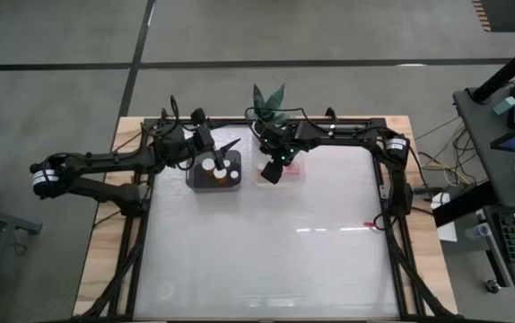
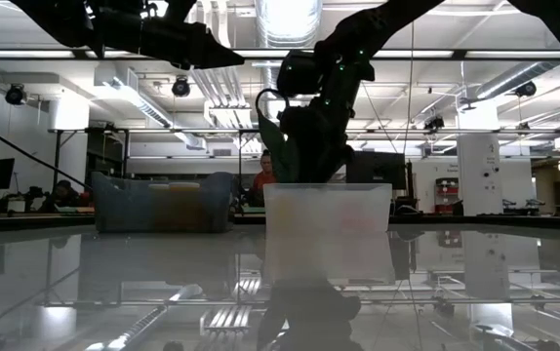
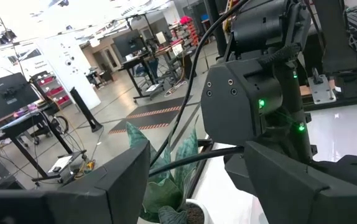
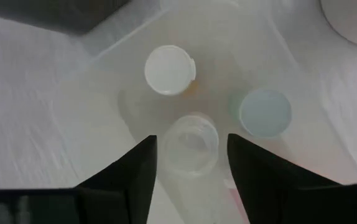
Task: Pick and place medicine bottles into bin by pill shape (circle, oval)
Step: Put the white tablet bottle into the transparent bin, then return to Home Position
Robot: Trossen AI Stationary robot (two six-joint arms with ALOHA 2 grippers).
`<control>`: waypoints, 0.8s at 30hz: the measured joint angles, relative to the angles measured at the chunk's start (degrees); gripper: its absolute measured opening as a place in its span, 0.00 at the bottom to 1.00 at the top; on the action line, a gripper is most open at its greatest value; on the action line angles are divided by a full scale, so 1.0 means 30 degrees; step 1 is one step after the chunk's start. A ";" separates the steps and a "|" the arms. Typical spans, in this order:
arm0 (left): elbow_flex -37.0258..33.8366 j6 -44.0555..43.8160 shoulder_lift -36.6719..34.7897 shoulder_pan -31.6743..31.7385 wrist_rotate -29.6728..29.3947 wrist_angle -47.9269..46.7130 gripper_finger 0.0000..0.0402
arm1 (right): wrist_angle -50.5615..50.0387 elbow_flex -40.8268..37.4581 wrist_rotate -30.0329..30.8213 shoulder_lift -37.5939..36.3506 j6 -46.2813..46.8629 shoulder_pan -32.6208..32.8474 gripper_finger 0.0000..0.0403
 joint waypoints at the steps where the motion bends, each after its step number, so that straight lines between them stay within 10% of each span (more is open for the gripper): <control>1: 0.0000 -0.0001 0.0000 0.0000 0.0000 -0.0005 0.61 | 0.0015 -0.0007 -0.0001 0.0000 0.0000 0.0000 0.46; 24: 0.0007 -0.1014 -0.0058 -0.1146 -0.0007 -0.0004 0.61 | 0.0982 -0.1504 0.0340 -0.4924 -0.2670 0.0552 0.48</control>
